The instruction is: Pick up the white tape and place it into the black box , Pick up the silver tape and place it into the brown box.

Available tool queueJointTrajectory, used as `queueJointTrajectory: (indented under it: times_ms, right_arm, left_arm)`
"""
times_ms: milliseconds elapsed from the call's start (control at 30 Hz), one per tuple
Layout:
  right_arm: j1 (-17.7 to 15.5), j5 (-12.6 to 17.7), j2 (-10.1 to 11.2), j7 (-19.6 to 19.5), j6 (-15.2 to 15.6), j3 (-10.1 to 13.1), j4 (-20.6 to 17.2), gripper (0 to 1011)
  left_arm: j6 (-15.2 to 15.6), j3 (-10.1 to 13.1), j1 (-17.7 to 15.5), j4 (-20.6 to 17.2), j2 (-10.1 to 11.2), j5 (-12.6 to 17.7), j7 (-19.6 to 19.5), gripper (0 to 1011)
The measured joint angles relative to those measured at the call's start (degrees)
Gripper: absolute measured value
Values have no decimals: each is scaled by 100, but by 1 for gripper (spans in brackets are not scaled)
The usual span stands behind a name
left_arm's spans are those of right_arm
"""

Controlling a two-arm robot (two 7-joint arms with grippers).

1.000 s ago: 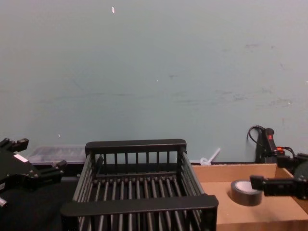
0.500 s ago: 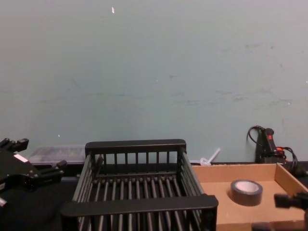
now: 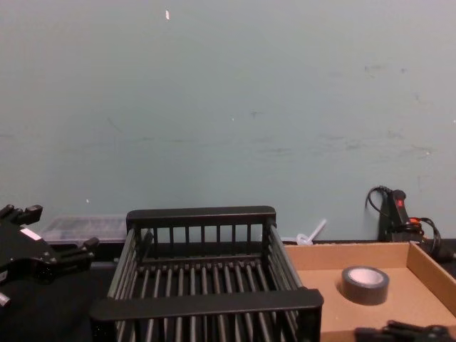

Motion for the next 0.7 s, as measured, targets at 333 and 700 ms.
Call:
queueJointTrajectory:
  times_ms: [333, 700]
  right_arm:
    - [467, -162, -234, 149, 26, -506, 304, 1002]
    - [911, -319, -466, 307, 65, -914, 676, 1002]
  left_arm:
    - [0, 0, 0, 0, 0, 0, 0, 1001]
    - [0, 0, 0, 0, 0, 0, 0, 1001]
